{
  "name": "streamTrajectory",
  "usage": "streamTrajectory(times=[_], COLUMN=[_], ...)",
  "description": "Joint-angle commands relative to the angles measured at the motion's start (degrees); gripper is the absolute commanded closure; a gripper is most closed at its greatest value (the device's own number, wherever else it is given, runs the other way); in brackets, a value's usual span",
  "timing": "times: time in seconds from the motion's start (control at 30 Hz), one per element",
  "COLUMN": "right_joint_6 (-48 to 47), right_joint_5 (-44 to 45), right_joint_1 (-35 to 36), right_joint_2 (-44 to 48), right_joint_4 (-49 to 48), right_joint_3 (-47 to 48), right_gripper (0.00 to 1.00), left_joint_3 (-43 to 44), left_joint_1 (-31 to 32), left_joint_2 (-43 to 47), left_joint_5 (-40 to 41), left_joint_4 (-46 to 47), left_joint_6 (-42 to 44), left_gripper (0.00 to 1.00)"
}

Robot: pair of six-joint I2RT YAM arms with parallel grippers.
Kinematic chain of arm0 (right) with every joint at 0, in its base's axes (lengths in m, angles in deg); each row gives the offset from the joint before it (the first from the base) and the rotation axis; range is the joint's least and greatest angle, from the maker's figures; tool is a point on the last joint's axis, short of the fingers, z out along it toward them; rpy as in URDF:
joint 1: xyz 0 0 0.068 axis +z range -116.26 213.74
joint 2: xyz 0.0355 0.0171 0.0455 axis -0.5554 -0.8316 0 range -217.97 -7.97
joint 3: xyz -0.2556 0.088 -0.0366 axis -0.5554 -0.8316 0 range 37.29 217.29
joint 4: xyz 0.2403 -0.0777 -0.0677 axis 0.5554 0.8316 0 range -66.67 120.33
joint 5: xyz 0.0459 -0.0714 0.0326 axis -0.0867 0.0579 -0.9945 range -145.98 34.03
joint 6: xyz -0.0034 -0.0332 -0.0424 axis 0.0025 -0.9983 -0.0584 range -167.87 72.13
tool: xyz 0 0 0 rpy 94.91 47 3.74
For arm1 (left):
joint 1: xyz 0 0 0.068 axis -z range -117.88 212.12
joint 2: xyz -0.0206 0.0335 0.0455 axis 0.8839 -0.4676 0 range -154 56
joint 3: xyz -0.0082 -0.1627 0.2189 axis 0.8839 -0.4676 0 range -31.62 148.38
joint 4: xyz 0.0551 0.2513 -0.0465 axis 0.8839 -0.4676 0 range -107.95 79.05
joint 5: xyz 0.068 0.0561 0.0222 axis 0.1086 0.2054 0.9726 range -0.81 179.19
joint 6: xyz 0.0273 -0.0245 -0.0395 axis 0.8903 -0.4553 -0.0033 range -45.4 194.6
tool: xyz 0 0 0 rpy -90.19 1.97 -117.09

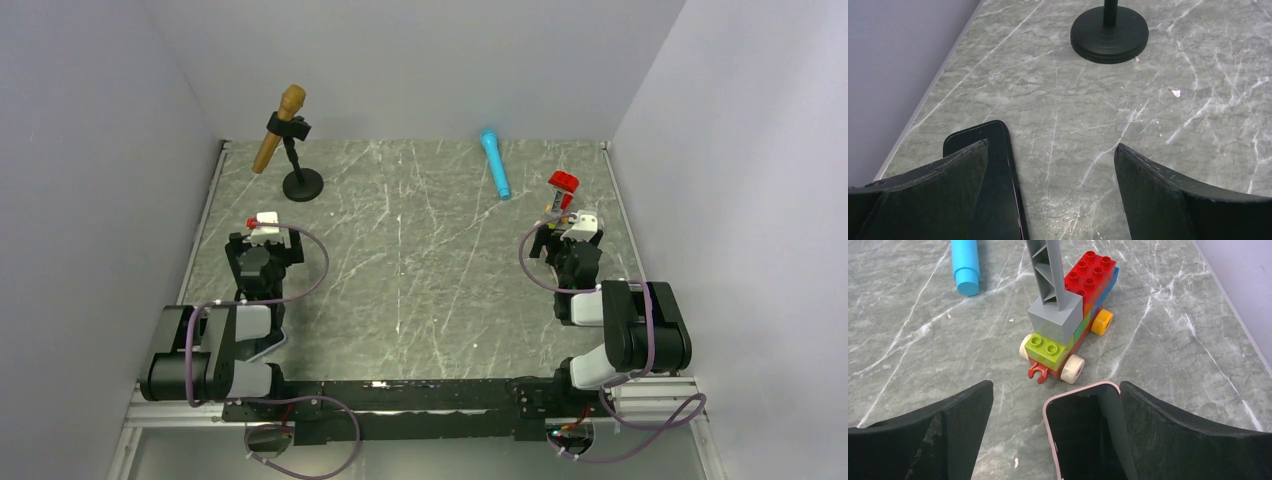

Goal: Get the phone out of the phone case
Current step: Pick up the phone at the center of the board.

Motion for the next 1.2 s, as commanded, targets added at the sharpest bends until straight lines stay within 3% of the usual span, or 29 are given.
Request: streamTrajectory(times=[0.0, 0.1, 0.17, 0.23, 0.3, 0.47, 0.57, 0.67, 0.73, 0.8, 0.9, 1.17], right_joint_6=[-0.5, -0.1, -0.7, 0.6, 1.9, 9.2, 18.6, 29.1, 31.2, 28.3, 27.0, 29.2], right_joint_5=[-0.5, 2.6, 11.5, 15.8, 13.2, 17.3, 16.6, 10.8, 5.9, 0.5, -7.0, -17.7], right_joint_1=[0.1, 0.6, 4.8, 7.4, 8.3, 16.6, 22.2, 22.5, 22.4, 22.3, 22.3, 21.6], right_joint_2=[0.3, 0.8, 6.0, 13.5, 19.0, 32.5, 38.2, 39.5, 38.6, 37.8, 37.8, 34.4], right_joint_4=[-3.8, -3.6, 0.5, 19.3, 28.9, 50.8, 70.0, 86.0, 95.1, 98.8, 99.0, 94.8], right_joint_3=[0.2, 0.4, 0.0, 5.1, 7.7, 10.9, 17.3, 25.4, 29.6, 31.2, 32.3, 32.0], right_gripper=[0.00, 0.00, 0.00, 0.00, 0.00, 0.00, 0.00, 0.00, 0.00, 0.00, 0.00, 0.00], left_joint_3=[1.1, -1.1, -0.9, 3.6, 7.9, 13.0, 17.3, 24.1, 25.4, 26.6, 28.9, 33.2], left_joint_1=[-0.2, 0.5, 4.3, 7.5, 7.7, 8.5, 8.8, 8.5, 6.0, 5.3, 3.3, 0.4], left_joint_2=[6.2, 18.4, 24.2, 29.4, 33.4, 39.5, 41.9, 41.9, 40.6, 39.2, 37.4, 27.6], left_joint_5=[0.6, 1.7, 8.1, 15.1, 17.8, 16.3, 22.0, 32.1, 26.5, 23.7, 21.4, 9.3], left_joint_4=[-1.9, -6.1, -9.5, -22.3, -34.7, -46.8, -58.4, -84.5, -83.3, -82.8, -87.4, -85.2], left_joint_6=[0.4, -0.3, 0.0, -1.9, -7.4, -11.3, -21.2, -39.8, -33.7, -28.9, -31.3, -28.8], left_gripper=[0.01, 0.01, 0.00, 0.01, 0.01, 0.01, 0.01, 0.01, 0.01, 0.01, 0.01, 0.01])
